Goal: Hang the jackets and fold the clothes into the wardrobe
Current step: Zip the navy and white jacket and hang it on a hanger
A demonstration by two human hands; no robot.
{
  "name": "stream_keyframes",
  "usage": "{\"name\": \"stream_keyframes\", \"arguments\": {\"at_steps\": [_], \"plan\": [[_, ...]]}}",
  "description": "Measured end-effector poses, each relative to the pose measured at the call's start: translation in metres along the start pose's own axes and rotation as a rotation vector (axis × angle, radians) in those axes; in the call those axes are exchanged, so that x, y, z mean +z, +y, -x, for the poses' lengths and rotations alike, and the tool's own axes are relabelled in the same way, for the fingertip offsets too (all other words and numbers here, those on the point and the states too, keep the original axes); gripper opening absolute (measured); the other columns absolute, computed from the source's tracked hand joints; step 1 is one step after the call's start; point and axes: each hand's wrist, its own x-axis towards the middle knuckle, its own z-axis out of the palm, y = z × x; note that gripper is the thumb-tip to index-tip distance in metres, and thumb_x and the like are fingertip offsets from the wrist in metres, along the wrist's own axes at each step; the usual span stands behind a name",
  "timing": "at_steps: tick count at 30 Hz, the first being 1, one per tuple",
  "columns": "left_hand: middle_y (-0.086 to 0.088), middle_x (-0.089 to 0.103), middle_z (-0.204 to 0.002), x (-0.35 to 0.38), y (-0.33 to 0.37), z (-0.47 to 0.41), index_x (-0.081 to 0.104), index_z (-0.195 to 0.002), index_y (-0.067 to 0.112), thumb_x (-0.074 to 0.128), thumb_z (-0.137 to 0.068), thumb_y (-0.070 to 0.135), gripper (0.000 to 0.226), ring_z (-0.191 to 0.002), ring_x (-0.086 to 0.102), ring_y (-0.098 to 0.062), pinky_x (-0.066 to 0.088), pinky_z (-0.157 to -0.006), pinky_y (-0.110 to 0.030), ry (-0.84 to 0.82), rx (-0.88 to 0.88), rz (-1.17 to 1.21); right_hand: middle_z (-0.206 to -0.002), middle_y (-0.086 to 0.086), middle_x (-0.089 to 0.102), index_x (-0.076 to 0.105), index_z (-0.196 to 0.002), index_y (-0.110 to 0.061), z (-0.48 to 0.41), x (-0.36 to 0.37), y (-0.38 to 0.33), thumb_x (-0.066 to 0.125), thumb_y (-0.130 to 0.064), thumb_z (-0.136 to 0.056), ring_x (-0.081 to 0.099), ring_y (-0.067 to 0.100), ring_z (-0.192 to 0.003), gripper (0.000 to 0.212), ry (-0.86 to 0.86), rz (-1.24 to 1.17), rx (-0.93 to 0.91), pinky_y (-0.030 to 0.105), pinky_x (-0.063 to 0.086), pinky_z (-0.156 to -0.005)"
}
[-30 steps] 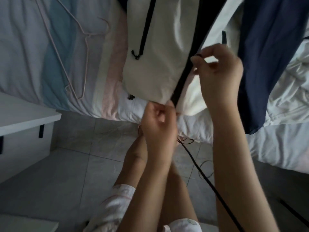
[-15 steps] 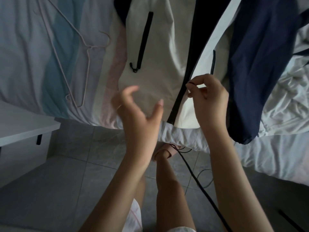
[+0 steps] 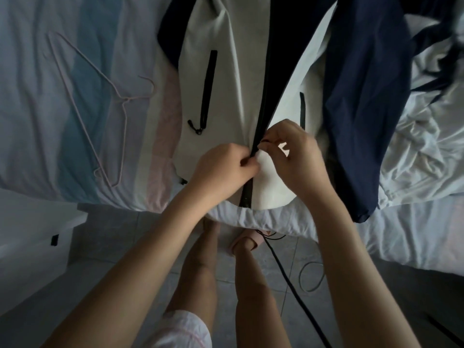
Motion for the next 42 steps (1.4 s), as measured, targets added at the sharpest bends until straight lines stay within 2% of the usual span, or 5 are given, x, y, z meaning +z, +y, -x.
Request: {"name": "stream_keyframes", "arguments": {"at_steps": [7,12,21,26,42], "plan": [[-0.015,0.040,-0.050,-0.004,-0.012,0.032,0.043,-0.057,0.004,0.049,-0.082,0.032,0.038,-0.044,0.032,-0.013,0.024,-0.047,-0.030,-0.023,0.037,0.084,-0.099,-0.009,0.053,0.055,-0.083,-0.009,-0.019,-0.009,0.004,0.061,-0.013,-0.084,0.055,0.013,-0.085,0.007,-0.014,0.040,-0.138,0.036,0.048,-0.069],[0.000,0.035,-0.048,-0.003,-0.023,0.055,0.034,-0.054,0.018,0.056,-0.089,0.029,0.042,-0.044,0.032,-0.012,0.023,-0.046,-0.026,-0.057,0.034,-0.062,-0.125,-0.009,0.057,0.057,-0.090,-0.010,-0.021,-0.007,0.011,0.060,-0.014,-0.089,0.054,0.010,-0.086,0.005,-0.053,0.174,-0.101,0.026,0.036,-0.067],[0.005,0.054,-0.090,-0.019,-0.035,0.006,0.055,-0.090,0.015,0.054,-0.084,0.058,0.043,-0.077,0.054,-0.013,0.044,-0.064,-0.029,0.033,-0.021,-0.295,-0.094,0.010,0.051,0.045,-0.087,-0.004,-0.012,0.020,0.005,0.045,-0.009,-0.097,0.057,0.037,-0.064,0.011,-0.129,0.246,-0.196,0.048,0.048,-0.050],[0.004,0.050,-0.065,-0.015,-0.003,-0.027,0.045,-0.071,0.019,0.051,-0.090,0.053,0.040,-0.058,0.049,-0.013,0.035,-0.051,-0.029,-0.080,0.009,-0.250,-0.100,0.007,0.058,0.054,-0.094,0.003,-0.008,0.007,-0.002,0.048,0.000,-0.090,0.056,0.008,-0.084,0.007,-0.031,0.114,-0.118,0.035,0.049,-0.066],[0.007,0.028,-0.047,-0.029,-0.014,-0.028,0.034,-0.053,0.017,0.061,-0.082,0.028,0.041,-0.046,0.028,-0.006,0.022,-0.048,-0.025,0.028,0.100,0.271,-0.094,0.001,0.047,0.053,-0.083,-0.004,-0.026,0.007,-0.015,0.057,-0.012,-0.087,0.052,0.019,-0.071,0.009,0.141,0.033,-0.101,0.048,0.049,-0.059]]}}
